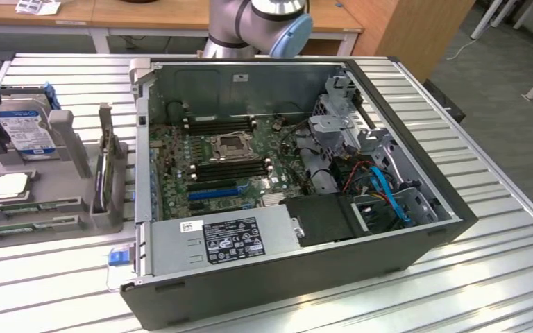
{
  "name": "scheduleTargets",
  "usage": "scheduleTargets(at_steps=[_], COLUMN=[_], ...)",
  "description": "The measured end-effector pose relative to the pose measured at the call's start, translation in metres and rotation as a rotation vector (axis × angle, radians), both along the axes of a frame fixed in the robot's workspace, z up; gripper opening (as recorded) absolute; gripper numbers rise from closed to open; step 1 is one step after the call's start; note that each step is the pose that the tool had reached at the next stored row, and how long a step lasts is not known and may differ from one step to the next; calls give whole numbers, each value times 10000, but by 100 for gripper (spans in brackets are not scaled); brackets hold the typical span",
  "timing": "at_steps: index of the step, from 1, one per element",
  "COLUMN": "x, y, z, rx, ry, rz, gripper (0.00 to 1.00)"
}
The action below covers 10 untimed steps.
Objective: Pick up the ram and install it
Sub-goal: 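Pick up the ram and move it above insertion slot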
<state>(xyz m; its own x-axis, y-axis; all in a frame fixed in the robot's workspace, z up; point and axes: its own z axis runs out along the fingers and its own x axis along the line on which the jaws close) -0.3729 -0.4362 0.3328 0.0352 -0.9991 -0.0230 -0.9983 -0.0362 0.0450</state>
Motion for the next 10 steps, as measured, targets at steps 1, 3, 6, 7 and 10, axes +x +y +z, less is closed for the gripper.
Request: scheduleTargets(at_steps=[1,3,6,7,10], x=[0,0,0,0,0], y=[0,0,0,0,0], z=[-18,-54,-109,-128,-181], rx=[0,0,0,1,0], ry=[0,0,0,-1,-1], rz=[0,0,0,0,0], gripper=[24,24,24,24,24])
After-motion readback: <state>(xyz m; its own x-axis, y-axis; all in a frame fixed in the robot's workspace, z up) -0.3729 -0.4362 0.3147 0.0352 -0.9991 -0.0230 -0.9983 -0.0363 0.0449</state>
